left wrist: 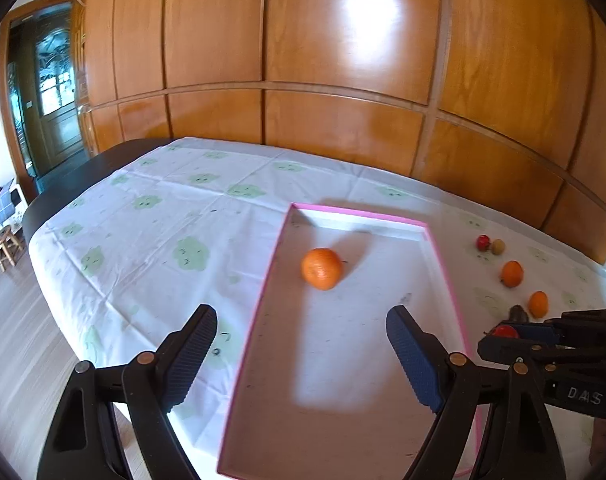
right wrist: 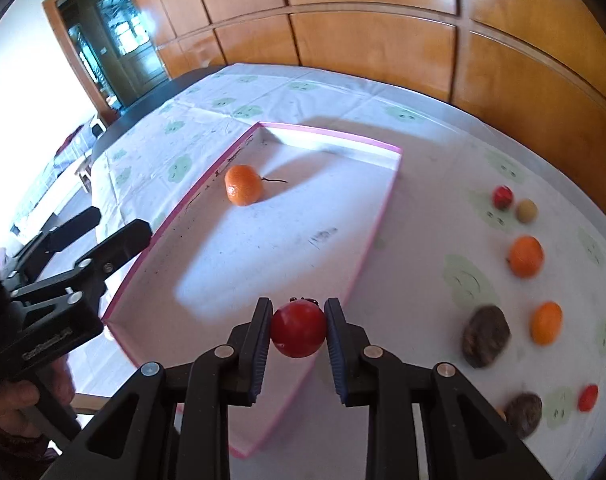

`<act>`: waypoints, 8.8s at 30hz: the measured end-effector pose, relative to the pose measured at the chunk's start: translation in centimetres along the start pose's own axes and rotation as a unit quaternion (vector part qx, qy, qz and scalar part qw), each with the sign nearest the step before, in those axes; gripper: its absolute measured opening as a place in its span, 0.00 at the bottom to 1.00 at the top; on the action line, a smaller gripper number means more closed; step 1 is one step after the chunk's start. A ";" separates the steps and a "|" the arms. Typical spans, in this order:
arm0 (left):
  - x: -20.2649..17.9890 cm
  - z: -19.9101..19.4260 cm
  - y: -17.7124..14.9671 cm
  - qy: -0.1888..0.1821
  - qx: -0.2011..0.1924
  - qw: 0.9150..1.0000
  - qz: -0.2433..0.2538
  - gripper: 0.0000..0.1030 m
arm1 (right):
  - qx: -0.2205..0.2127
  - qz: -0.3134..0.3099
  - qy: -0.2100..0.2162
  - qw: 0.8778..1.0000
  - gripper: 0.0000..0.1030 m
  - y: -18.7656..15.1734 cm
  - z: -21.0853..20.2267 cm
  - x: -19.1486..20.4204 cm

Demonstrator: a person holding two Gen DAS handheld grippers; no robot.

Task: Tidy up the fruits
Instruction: 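Carry the red tomato into the pink tray and open the right tool, then reach to the small red fruit and grasp it with the left tool, then lift the small red fruit with the left tool while the right tool grasps the dark brown fruit, then carry the small red fruit into the pink tray and open the left tool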

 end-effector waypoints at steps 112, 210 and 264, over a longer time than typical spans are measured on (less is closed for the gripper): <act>-23.9 23.6 9.0 -0.212 0.198 0.956 0.034 0.25 | -0.060 0.360 -0.191 0.911 0.57 -12.4 -10.7 -30.6; -22.7 7.7 -10.0 -0.257 0.140 0.931 0.219 0.25 | 0.150 0.235 -0.148 0.949 0.45 -12.0 -0.1 -23.1; -6.2 9.4 2.6 -0.081 0.101 0.991 0.030 0.40 | 0.131 0.160 -0.186 0.961 0.45 -12.8 -0.1 -20.4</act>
Point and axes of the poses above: each gripper's, at about its wrist camera, not at the fingertips, and z roughly the way its jaws point, x to its left, y to its top, the point moved 4 cm from there along z, roughly the way its jaws point, and after that the axes turned 10 degrees about -y, right-handed, at the moved point
